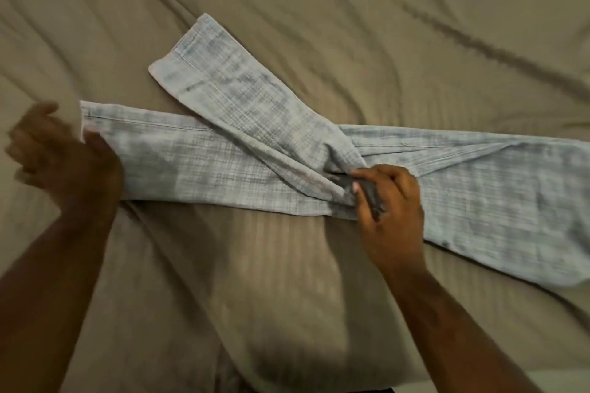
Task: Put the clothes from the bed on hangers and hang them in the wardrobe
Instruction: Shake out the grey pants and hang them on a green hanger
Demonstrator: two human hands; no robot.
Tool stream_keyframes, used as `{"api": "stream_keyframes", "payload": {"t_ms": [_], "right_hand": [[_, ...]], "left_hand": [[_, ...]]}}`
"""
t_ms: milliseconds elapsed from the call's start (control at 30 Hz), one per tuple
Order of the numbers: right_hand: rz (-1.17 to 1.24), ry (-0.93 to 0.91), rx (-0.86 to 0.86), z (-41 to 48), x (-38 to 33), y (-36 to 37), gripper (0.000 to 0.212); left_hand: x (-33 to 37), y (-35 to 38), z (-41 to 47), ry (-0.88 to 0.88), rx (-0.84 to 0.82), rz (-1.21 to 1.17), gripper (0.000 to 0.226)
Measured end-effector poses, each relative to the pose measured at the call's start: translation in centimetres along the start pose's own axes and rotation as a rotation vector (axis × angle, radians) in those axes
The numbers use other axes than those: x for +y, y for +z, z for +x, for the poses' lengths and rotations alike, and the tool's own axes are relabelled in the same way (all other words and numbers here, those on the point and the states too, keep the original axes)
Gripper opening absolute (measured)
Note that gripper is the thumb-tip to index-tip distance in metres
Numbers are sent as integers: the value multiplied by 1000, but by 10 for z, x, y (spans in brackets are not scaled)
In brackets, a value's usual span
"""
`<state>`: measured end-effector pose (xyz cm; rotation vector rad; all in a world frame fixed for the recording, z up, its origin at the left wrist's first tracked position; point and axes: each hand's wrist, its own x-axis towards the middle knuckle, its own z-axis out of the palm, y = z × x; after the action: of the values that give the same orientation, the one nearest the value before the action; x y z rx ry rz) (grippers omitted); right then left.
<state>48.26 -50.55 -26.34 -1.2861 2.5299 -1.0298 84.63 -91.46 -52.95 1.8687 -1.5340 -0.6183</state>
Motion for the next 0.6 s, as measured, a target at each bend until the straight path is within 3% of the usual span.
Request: {"api": "stream_keyframes", "payload": {"t_ms": [67, 133, 167, 200, 233, 333, 467, 600], "right_hand": [[-10, 48, 14, 7, 16, -14, 20], [59, 157, -47, 16, 23, -25, 27], [91, 233, -123, 19, 25, -27, 37], [94, 295, -212, 21, 28, -27, 48], [82, 332, -296, 22, 31, -24, 58], [11, 312, -396, 30, 42, -17, 52], [-125, 141, -276, 45, 58, -22, 22], [-207, 30, -207, 64, 56, -39, 20]], "left_hand": [[166, -48, -109, 2, -50, -62, 37], [267, -80, -182, -150, -235, -318, 50], [297, -73, -194, -331, -357, -467, 56], [307, -69, -193, -473, -435, -558, 62], [315, -65, -193, -478, -426, -558, 66], [331, -58, -182, -325, -370, -414, 70], [329, -60, -177, -250, -457, -500, 68], [299, -104, -189, -143, -371, -553, 58]]}}
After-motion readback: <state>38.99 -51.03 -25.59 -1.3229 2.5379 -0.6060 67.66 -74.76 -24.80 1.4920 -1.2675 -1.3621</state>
